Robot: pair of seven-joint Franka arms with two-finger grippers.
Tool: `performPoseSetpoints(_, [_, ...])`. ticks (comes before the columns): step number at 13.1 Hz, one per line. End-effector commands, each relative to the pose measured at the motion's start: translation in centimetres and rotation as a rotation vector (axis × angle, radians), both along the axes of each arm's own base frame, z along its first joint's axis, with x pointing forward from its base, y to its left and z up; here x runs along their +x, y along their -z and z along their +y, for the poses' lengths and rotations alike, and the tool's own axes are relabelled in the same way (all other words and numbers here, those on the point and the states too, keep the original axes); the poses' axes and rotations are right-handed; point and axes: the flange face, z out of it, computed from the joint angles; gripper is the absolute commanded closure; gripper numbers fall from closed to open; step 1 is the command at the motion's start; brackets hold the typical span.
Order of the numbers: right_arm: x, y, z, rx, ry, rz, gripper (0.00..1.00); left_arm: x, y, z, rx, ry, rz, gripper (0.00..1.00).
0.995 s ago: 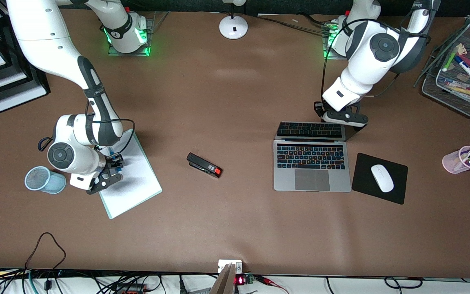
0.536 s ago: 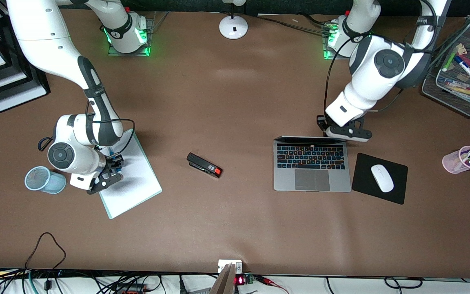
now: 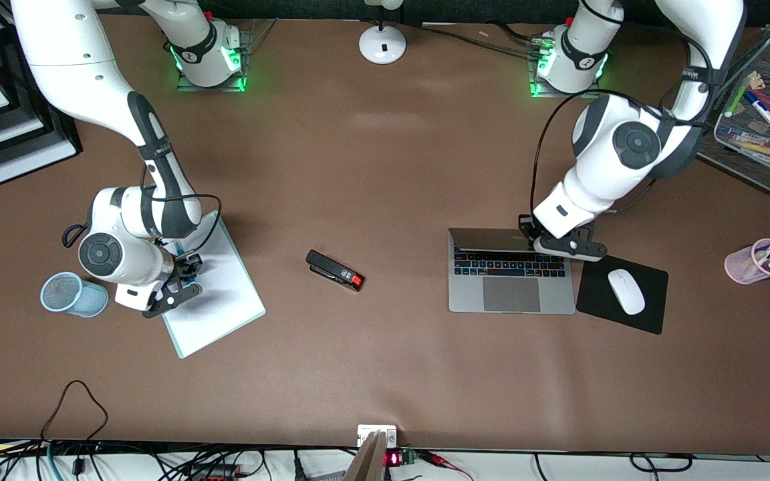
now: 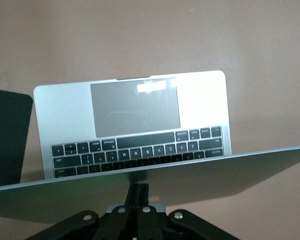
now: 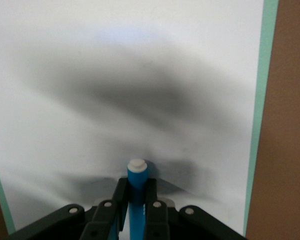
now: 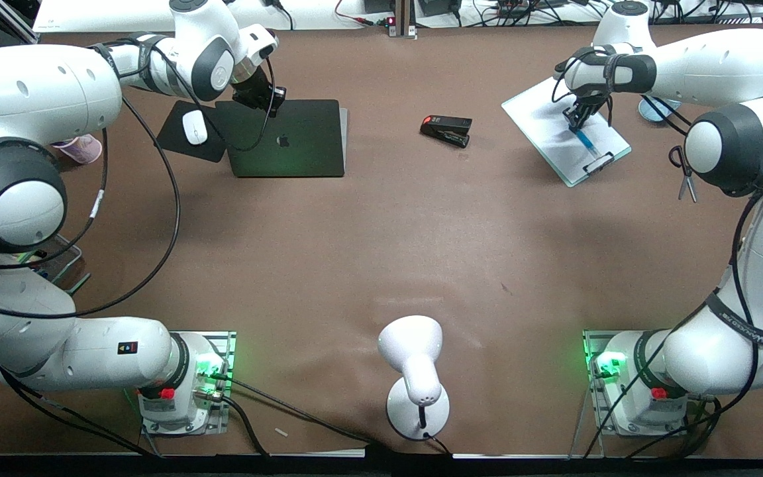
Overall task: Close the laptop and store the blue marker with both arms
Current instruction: 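Push the laptop lid down with the left gripper while the right gripper lifts the marker, then carry the blue marker with the right gripper over the light blue cup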
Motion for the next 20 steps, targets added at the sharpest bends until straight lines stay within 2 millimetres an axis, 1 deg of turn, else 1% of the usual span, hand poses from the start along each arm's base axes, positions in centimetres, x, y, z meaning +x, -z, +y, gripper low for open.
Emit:
performPoseSetpoints(1, [0.5, -0.6, 0.4, 0.017, -0.015, -0.015, 0.89, 2.0, 1.3, 0.4, 0.018, 0.024, -0.028, 1.0])
performPoseSetpoints(3, [1.0, -1.7, 0.7, 0.019, -0.018, -0.035, 0.91, 3.3, 2.3, 0.8, 0.037, 0.041, -0.038, 1.0])
performPoseSetpoints(6, [2.7, -4.9, 0.8, 0.024, -0.014, -0.05, 0.92, 4.5, 3.8, 0.3, 0.024, 0.044, -0.028, 1.0])
performPoseSetpoints(8, [4.2, -8.2, 1.2, 0.025, -0.014, -0.055, 0.92, 5.4, 5.1, -0.1, 0.01, 0.045, -0.018, 1.0])
performPoseSetpoints(9, [4.9, -10.3, 1.4, 0.026, -0.021, -0.065, 0.92, 5.9, 5.8, -0.1, 0.02, 0.056, -0.021, 1.0])
performPoseSetpoints(11, [5.5, -14.4, 1.1, 0.032, -0.039, -0.104, 0.92, 6.3, 7.4, -0.1, 0.044, 0.085, -0.028, 1.0])
performPoseSetpoints(12, [5.6, -15.9, 0.9, 0.037, -0.066, -0.124, 0.92, 6.6, 8.0, -0.4, 0.03, 0.081, -0.048, 1.0])
performPoseSetpoints(13, [5.5, -17.4, 0.6, 0.041, -0.084, -0.143, 0.92, 6.7, 9.2, -0.4, 0.022, 0.082, -0.045, 1.0])
performPoseSetpoints(14, [5.4, -19.3, 0.4, 0.044, -0.097, -0.162, 0.92, 7.2, 9.9, -0.4, 0.017, 0.082, -0.047, 1.0])
performPoseSetpoints(15, [5.0, -21.4, 0.3, 0.049, -0.105, -0.175, 0.92, 7.5, 10.5, -0.4, 0.032, 0.102, -0.053, 1.0])
performPoseSetpoints(16, [4.6, -22.9, 0.1, 0.06, -0.1, -0.173, 0.93, 8.0, 11.0, -0.3, 0.047, 0.115, -0.061, 1.0])
performPoseSetpoints(18, [3.8, -25.9, -0.5, 0.145, -0.085, -0.166, 0.94, 8.3, 12.3, -0.6, 0.045, 0.123, -0.06, 1.0])
performPoseSetpoints(19, [3.7, -27.0, -1.2, 0.178, -0.115, -0.155, 0.95, 8.4, 12.7, -0.7, 0.032, 0.117, -0.082, 1.0])
performPoseSetpoints(20, [3.8, -28.4, -2.7, 0.201, -0.149, -0.151, 0.95, 8.5, 13.0, -0.5, 0.03, 0.113, -0.085, 1.0])
